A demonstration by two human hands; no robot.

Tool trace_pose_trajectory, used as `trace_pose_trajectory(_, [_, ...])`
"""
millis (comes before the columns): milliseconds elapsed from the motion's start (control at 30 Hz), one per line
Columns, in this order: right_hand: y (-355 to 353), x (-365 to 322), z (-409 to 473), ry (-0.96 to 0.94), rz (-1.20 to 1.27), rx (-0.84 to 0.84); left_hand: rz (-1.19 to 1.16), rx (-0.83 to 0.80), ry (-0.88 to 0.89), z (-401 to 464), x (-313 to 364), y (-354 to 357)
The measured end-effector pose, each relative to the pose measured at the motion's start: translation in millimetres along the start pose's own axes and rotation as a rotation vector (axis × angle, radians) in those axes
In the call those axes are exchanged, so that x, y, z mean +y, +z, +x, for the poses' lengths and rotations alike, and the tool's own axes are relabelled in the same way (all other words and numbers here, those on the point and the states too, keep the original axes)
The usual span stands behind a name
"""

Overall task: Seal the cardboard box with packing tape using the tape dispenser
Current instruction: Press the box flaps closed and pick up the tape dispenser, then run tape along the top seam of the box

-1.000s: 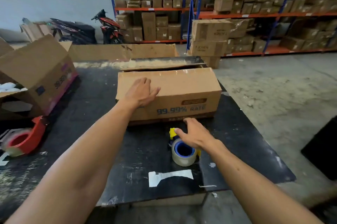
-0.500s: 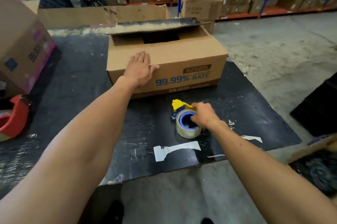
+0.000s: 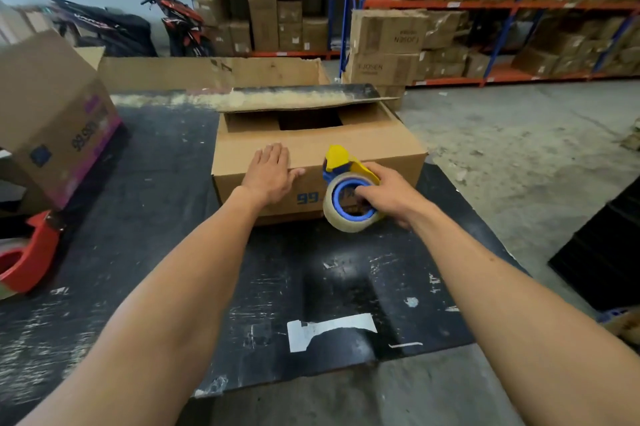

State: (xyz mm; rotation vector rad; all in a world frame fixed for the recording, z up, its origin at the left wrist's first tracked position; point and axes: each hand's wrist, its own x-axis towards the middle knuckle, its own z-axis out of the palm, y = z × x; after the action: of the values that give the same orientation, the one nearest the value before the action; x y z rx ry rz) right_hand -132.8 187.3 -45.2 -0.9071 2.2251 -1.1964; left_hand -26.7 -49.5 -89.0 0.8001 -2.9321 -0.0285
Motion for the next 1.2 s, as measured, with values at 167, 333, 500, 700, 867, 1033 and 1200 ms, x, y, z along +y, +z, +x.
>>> trace_pose_trajectory(167, [-29.1, -36.7, 23.5, -0.061, 0.085, -0.049, -0.006, -0.039, -0.016, -1.3, 4.3, -3.6])
trace_pose_trajectory(333, [-47.9, -60.4, 55.8, -0.260, 0.027, -0.108, -0.006, -0.032, -0.026, -3.4, 8.1, -5.7])
trace_pose_trajectory(500, [-49.1, -75.9, 94.6, -0.443, -0.182, -0.152, 0.002, -0.029, -0.057, -1.7, 7.5, -6.1])
trace_pose_trajectory(700, [-30.5, -90.3, 134.2, -0.525, -0.343, -0.227, 0.030, -0.008, -0.073, 3.1, 5.3, -2.6])
trace_pose_trajectory(867, [-5.9, -92.1, 162.8, -0.604, -0.465, -0.059, 0.044, -0.013, -0.076, -0.7, 10.3, -4.0])
trace_pose_trajectory(1033, [3.4, -100.2, 181.3, -0.674, -0.550, -0.046, 0.055, -0.012, -0.061, 1.6, 6.5, -4.7])
trace_pose_trajectory(1200, [7.3, -107.0, 197.1, -0.652, -0.536, -0.034, -0.090, 0.036, 0.012, -0.5, -10.0, -11.8])
